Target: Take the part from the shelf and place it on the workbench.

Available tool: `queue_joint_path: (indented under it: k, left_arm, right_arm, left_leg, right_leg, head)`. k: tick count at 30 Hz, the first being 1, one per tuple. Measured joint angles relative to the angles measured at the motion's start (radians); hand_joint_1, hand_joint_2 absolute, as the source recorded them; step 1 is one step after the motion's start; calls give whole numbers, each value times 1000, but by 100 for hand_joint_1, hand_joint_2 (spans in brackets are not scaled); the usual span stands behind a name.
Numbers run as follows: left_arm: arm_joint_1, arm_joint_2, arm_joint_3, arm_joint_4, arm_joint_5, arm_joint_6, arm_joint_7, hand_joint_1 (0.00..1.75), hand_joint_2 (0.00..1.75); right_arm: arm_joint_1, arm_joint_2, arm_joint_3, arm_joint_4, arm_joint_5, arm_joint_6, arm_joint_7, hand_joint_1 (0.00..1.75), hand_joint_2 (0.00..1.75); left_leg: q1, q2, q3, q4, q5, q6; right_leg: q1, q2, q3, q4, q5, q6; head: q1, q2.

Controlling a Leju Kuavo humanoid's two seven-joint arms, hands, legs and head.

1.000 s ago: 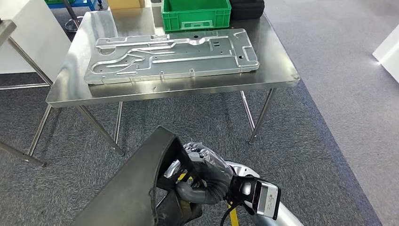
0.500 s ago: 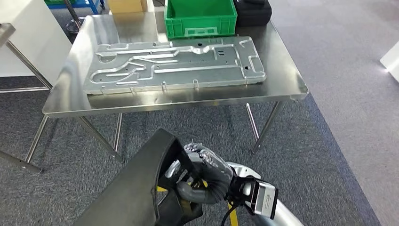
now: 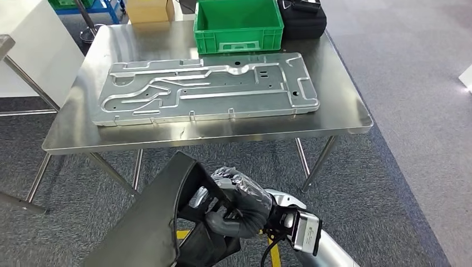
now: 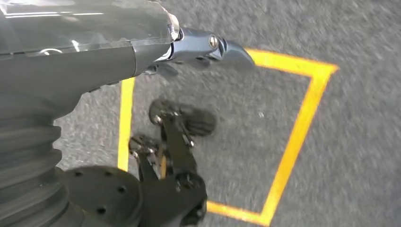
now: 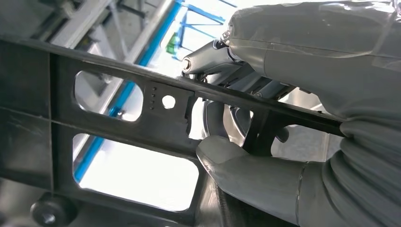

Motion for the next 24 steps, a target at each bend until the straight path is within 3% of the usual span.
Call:
queue_joint_path:
  k: [2, 4, 7, 8, 9, 10, 12, 13, 14, 17, 19, 22, 23, 24]
  left_arm:
    - [1, -1, 0, 0, 0, 0, 1, 0, 175]
    - [-1, -2, 0, 0, 1, 0, 0, 0, 175]
    - [-5, -3, 0, 0, 3, -1, 0, 0, 175]
    - [-6, -3, 0, 0, 4, -1, 0, 0, 175]
    - [-5, -4, 0, 0, 4, -1, 0, 0, 175]
    - [-5, -4, 0, 0, 5, -1, 0, 0, 175]
    - [-5, -6, 0, 0, 6, -1, -1, 0, 175]
    - [-6, -7, 0, 0, 6, -1, -1, 0, 175]
    - [-7, -8, 0, 0, 6, -1, -2, 0, 175]
    - [-9, -9, 0, 0, 6, 0, -3, 0, 175]
    - [-11, -11, 0, 0, 6, -1, -4, 0, 175]
    - [-12, -12, 0, 0, 6, -2, -5, 0, 175]
    - [-11, -12, 0, 0, 6, -2, -5, 0, 175]
    - [-9, -12, 0, 0, 6, -2, -5, 0, 175]
  right_arm:
    - [-2, 1, 0, 2, 0, 1, -2, 154, 175]
    - [-8, 2, 0, 3, -1, 1, -3, 154, 175]
    - [-13, 2, 0, 10, -1, 4, -3, 154, 175]
    - [-12, 2, 0, 13, -1, 5, -3, 154, 175]
    - [-12, 2, 0, 16, -1, 7, -3, 154, 175]
    - [-12, 2, 0, 18, -1, 8, -3, 154, 175]
    - [-12, 2, 0, 20, -1, 10, -3, 154, 175]
    - [-13, 2, 0, 22, -1, 10, -2, 154, 175]
    - [-13, 2, 0, 24, -1, 10, -2, 154, 175]
    - [-14, 5, -2, 26, 0, 7, -2, 154, 175]
    - [-17, 6, -3, 26, 0, 3, -2, 154, 175]
    - [-18, 7, -6, 27, 15, -17, -2, 154, 175]
    - [-18, 7, -8, 28, 23, -25, -2, 154, 175]
    - [-18, 7, -10, 29, 29, -31, -2, 154, 175]
  left_leg:
    - [2, -3, 20, -16, 3, 10]
    - [7, -6, 48, -31, 0, 20]
    - [8, -9, 71, -35, -17, 27]
    - [8, -11, 79, -35, -25, 27]
    - [9, -13, 89, -35, -33, 25]
    - [9, -15, 102, -35, -43, 23]
    - [9, -17, 128, -34, -64, 16]
    - [9, -18, 135, -33, -73, 10]
    - [9, -19, 137, -33, -80, 4]
    - [9, -18, 142, -30, -86, -15]
    - [11, -15, 125, 18, -102, -25]
    - [18, -12, 18, 196, -171, -42]
    - [19, -12, -17, 240, -181, -45]
    - [20, -12, -37, 251, -170, -45]
  right_leg:
    - [-1, 1, 8, 6, 0, 11]
    - [-1, 4, -7, 56, -19, 18]
    - [-4, 9, -117, 221, -84, 27]
    - [-5, 10, -151, 254, -90, 30]
    - [-7, 10, -171, 257, -77, 32]
    - [-8, 10, -173, 224, -40, 32]
    - [-9, 10, -150, 106, 60, 28]
    - [-6, 10, -140, 54, 90, 23]
    - [-4, 11, -137, 25, 108, 16]
    - [0, 15, -128, 5, 107, -6]
    - [-3, 14, -108, -4, 98, -19]
    - [-3, 12, -85, -8, 81, -28]
    - [-3, 13, -78, -7, 75, -27]
    - [-2, 14, -70, -7, 69, -27]
  head:
    - [1, 0]
    - [3, 0]
    - [6, 0]
    - [6, 0]
    - [6, 0]
    - [6, 0]
    - [6, 0]
    - [6, 0]
    - [6, 0]
    - [6, 0]
    - [5, 0]
    - [3, 0]
    - [3, 0]
    - [3, 0]
